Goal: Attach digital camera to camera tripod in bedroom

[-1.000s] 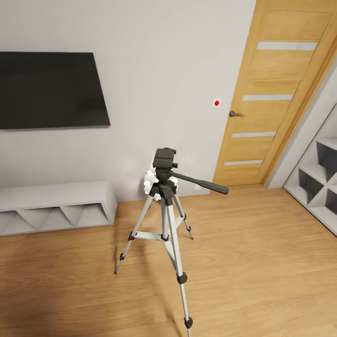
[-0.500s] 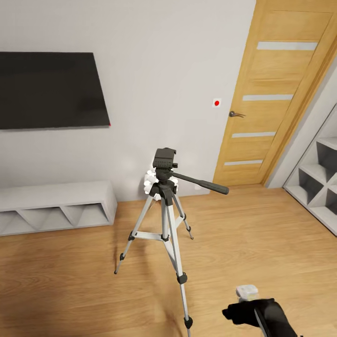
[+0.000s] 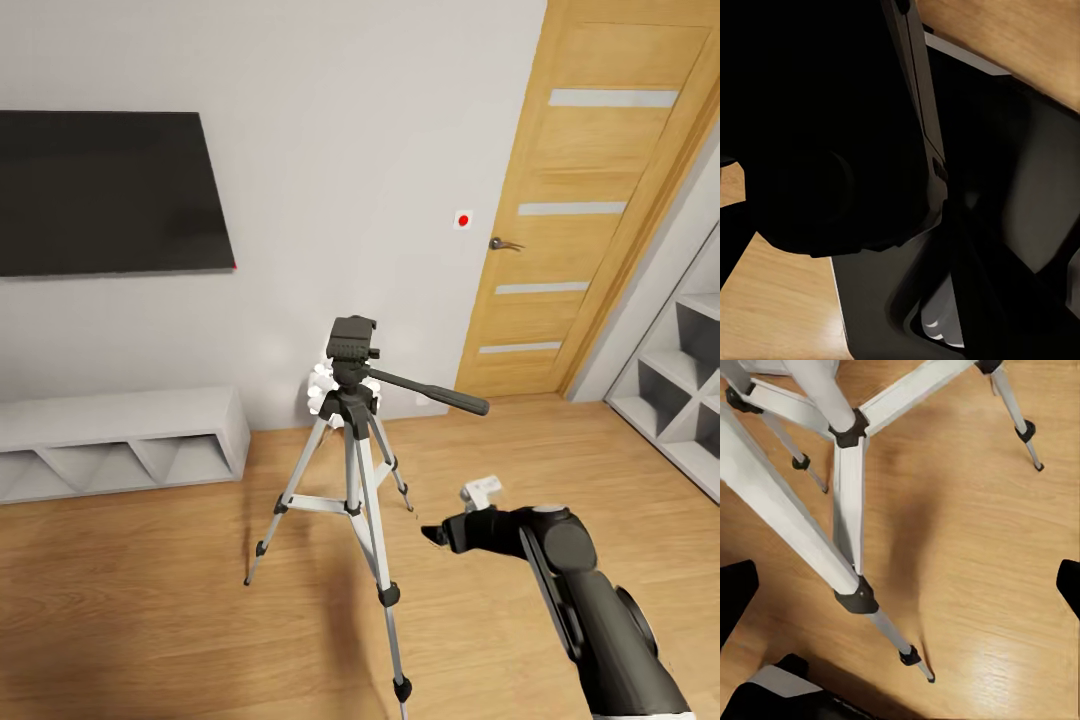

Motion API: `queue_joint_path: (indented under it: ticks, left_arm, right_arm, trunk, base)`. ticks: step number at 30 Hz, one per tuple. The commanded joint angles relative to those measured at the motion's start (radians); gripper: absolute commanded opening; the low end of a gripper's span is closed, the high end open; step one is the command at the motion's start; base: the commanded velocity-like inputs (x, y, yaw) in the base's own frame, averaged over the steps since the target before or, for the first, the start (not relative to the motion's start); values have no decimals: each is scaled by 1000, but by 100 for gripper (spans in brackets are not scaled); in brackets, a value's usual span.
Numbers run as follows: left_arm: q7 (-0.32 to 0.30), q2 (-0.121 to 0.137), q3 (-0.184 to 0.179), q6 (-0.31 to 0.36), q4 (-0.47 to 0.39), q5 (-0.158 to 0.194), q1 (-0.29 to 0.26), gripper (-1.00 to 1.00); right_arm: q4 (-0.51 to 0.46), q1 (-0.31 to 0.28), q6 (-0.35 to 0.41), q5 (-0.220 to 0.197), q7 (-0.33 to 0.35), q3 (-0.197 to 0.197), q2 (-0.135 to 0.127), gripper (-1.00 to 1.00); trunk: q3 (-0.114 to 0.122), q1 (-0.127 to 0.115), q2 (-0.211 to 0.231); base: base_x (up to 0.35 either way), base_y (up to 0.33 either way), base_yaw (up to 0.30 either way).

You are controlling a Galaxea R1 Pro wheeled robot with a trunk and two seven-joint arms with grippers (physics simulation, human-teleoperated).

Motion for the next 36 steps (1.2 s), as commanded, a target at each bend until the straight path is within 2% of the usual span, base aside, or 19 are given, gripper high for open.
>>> queue_joint_path:
  ticks: [1, 4, 5, 8, 30, 33, 36]
  left_arm:
    - [1, 0, -8, -3, 0, 7, -1, -100]
    - [1, 1, -7, -3, 0, 7, -1, -100]
    - [1, 1, -7, -3, 0, 8, -1, -100]
    - [1, 1, -7, -3, 0, 8, -1, -100]
    - [1, 3, -5, -3, 0, 8, -1, -100]
    - [2, 3, -5, -3, 1, 8, -1, -100]
    - [2, 3, -5, -3, 1, 8, -1, -100]
  right_arm:
    - [-4, -27, 6, 10, 25, 18, 0, 100]
    - [-7, -55, 12, 9, 66, 40, 1, 100]
    - [-11, -74, 12, 10, 139, 62, 2, 100]
    - [-12, -80, 12, 12, 167, 69, 3, 100]
    - [-13, -84, 12, 20, 181, 87, 6, 100]
    - [-10, -84, 12, 20, 177, 87, 17, 100]
    - [-8, -87, 12, 22, 164, 87, 48, 100]
  trunk:
    - [-2, 1, -2]
    - [-2, 1, -2]
    - [-2, 1, -2]
    - [-2, 1, -2]
    - [-2, 1, -2]
    - [-2, 1, -2]
    - [-2, 1, -2]
  base:
    - [0, 0, 0]
    - [0, 0, 0]
    - [0, 0, 0]
    - [0, 0, 0]
    - [0, 0, 0]
    - [0, 0, 0]
    - [0, 0, 0]
